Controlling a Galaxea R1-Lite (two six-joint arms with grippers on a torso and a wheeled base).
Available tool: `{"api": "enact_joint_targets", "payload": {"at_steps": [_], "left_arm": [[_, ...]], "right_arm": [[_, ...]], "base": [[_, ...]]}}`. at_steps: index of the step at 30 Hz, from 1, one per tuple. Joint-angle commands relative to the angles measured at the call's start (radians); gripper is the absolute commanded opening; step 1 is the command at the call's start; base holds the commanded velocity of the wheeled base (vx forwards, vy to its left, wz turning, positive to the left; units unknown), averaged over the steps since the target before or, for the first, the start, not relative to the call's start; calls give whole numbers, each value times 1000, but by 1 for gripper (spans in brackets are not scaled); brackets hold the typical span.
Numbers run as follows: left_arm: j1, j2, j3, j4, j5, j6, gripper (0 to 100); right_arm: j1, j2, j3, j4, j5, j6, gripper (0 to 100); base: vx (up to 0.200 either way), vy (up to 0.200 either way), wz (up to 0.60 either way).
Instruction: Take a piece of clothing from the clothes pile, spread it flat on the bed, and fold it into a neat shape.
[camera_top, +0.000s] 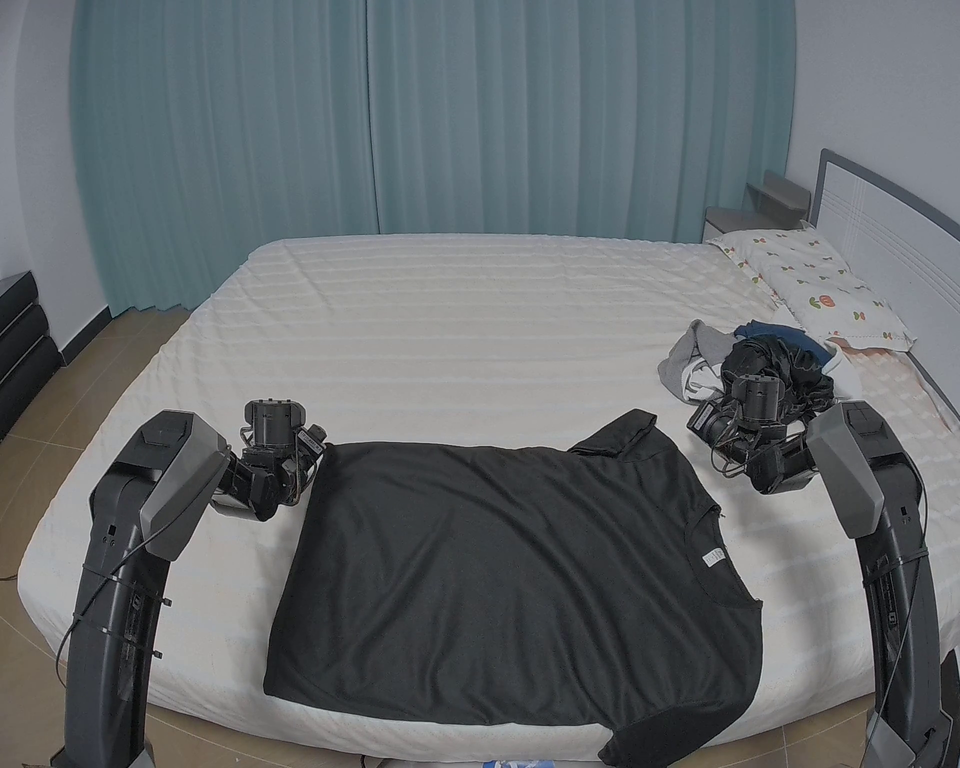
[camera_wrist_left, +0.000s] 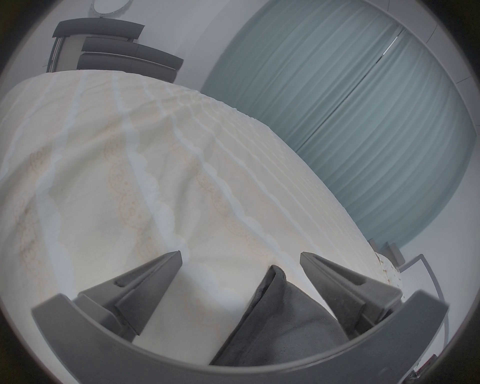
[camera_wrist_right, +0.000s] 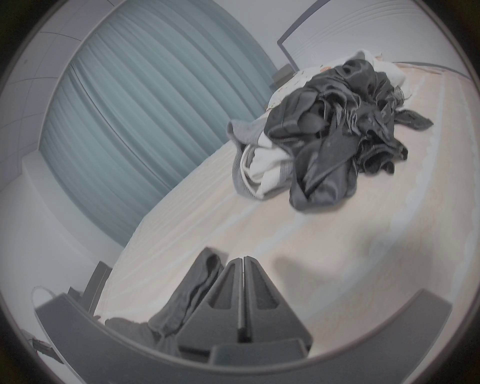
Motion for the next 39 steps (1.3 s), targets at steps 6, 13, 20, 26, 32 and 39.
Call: {"api": "enact_joint_targets", "payload": {"at_steps": [6,13,20,26,32,39], "left_arm": [[0,-57,84,-14,-17,-56,100],[-3,-90,136,-16,-80,-111,100],[-3,-90,139,-16,-86,-122,100],[-2,-90,146,-16,-87,-122,100],[1,-83,146,-17,-86,-119,100],[-2,-85,159,-19,-84,-113,100]], "right_arm": [[26,-10,73,-26,42,-35,100],[35,6,62,-7,65,-38,100],[37,33,32,3,72,-33,0],[25,-4,65,-9,72,-26,0],[-20,-68,144,-64,89,-13,0],[-26,-63,165,-84,98,-16,0]], "base": [[0,0,0],[0,0,0],[0,0,0],[0,0,0],[0,0,0],[0,0,0]]}}
